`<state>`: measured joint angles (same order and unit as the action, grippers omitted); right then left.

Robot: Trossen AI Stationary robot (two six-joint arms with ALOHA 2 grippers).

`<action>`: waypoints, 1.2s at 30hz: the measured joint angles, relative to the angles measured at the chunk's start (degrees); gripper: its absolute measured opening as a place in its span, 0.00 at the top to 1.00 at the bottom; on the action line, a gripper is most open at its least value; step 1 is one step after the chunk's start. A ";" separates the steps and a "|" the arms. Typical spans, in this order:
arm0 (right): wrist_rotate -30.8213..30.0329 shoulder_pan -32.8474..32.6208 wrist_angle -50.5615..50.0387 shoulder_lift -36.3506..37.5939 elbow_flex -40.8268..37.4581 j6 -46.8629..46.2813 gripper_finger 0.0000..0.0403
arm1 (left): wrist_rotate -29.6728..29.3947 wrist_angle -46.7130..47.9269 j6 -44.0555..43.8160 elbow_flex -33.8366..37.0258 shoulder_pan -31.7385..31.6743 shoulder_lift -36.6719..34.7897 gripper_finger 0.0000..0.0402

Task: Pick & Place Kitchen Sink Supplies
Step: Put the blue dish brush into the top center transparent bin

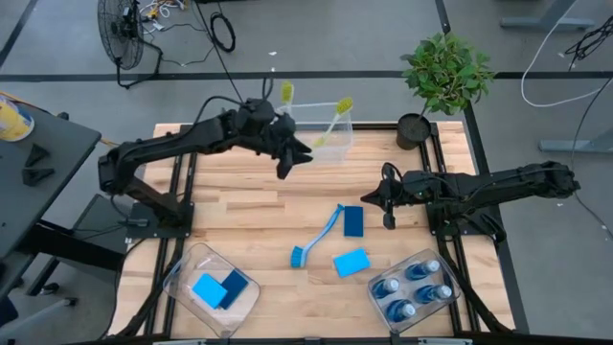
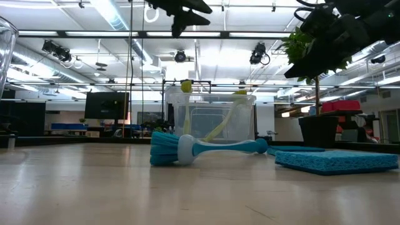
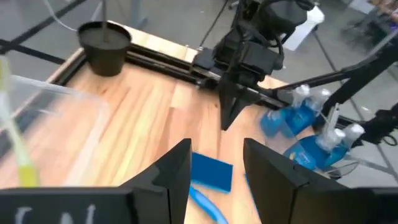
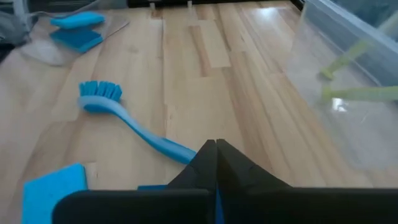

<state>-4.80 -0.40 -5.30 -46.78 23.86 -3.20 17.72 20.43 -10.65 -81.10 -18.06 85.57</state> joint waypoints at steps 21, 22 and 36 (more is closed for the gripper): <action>8.71 0.07 -0.88 -14.11 10.56 14.00 0.46 | -15.17 15.11 2.21 0.02 0.61 -14.39 0.69; 9.59 0.07 -1.00 -15.50 11.29 14.87 0.46 | -15.57 15.72 2.49 0.02 0.61 -14.66 0.69; 20.87 3.79 -1.85 -32.02 20.67 23.91 0.45 | -20.53 19.07 5.37 0.04 0.50 -16.99 0.69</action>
<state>16.07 3.38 -7.15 -78.80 44.52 20.70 -2.80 39.50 -5.28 -81.06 -17.56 68.58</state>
